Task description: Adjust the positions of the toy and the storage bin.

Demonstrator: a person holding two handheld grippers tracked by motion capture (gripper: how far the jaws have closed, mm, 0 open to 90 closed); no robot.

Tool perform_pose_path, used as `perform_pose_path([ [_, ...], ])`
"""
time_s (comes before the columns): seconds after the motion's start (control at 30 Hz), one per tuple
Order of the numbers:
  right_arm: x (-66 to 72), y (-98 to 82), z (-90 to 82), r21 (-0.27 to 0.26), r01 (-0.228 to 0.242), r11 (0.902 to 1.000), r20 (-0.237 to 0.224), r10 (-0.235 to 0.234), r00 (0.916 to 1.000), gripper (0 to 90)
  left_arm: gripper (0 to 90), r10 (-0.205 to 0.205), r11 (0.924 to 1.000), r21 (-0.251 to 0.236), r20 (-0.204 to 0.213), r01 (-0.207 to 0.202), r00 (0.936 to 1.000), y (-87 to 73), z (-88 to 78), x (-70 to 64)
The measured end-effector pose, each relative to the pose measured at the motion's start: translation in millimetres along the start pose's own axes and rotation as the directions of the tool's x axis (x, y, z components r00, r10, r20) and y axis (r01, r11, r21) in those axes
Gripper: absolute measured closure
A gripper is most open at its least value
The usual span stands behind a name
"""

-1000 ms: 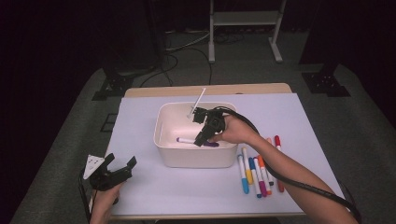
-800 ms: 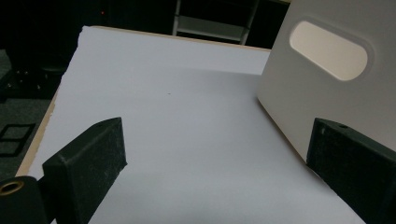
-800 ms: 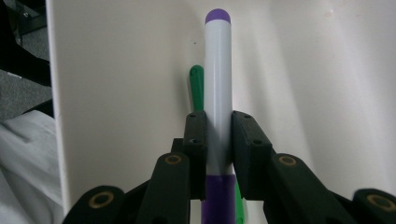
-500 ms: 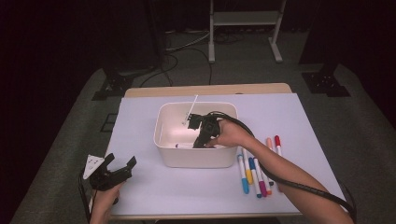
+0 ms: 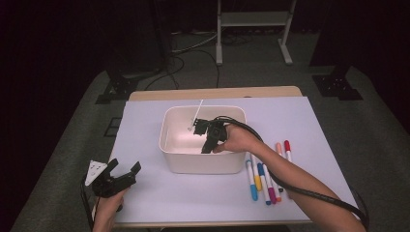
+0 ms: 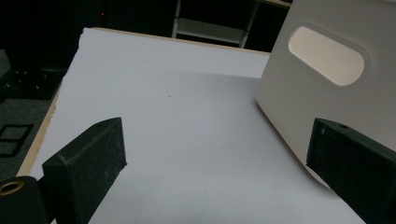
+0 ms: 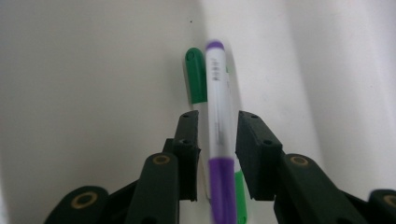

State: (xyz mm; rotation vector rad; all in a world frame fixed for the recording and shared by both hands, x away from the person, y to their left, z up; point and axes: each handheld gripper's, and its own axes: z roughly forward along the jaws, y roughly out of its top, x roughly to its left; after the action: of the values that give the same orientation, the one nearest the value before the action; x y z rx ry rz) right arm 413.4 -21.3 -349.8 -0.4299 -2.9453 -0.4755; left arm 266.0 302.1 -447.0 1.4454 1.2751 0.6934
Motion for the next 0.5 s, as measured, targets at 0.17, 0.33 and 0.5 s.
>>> perform_pose_path([
  [0.17,0.1,-3.2,-10.3,-0.032,-0.009,0.9995,0.001,0.009,1.0,70.1,3.3,0.0,1.0,0.0,-0.001,0.0,1.0,-0.1,-0.2,0.1],
  [0.33,-0.2,-11.2,-31.2,-0.105,-0.022,0.9942,0.007,0.023,0.9997,70.9,3.3,0.0,1.0,0.001,-0.001,0.0,1.0,-0.3,-0.3,0.1],
  [0.5,3.3,-24.8,-61.4,-0.194,-0.037,0.9803,0.018,0.041,0.999,71.2,3.3,0.0,1.0,0.002,-0.006,0.0,1.0,-0.4,-0.6,0.9],
])
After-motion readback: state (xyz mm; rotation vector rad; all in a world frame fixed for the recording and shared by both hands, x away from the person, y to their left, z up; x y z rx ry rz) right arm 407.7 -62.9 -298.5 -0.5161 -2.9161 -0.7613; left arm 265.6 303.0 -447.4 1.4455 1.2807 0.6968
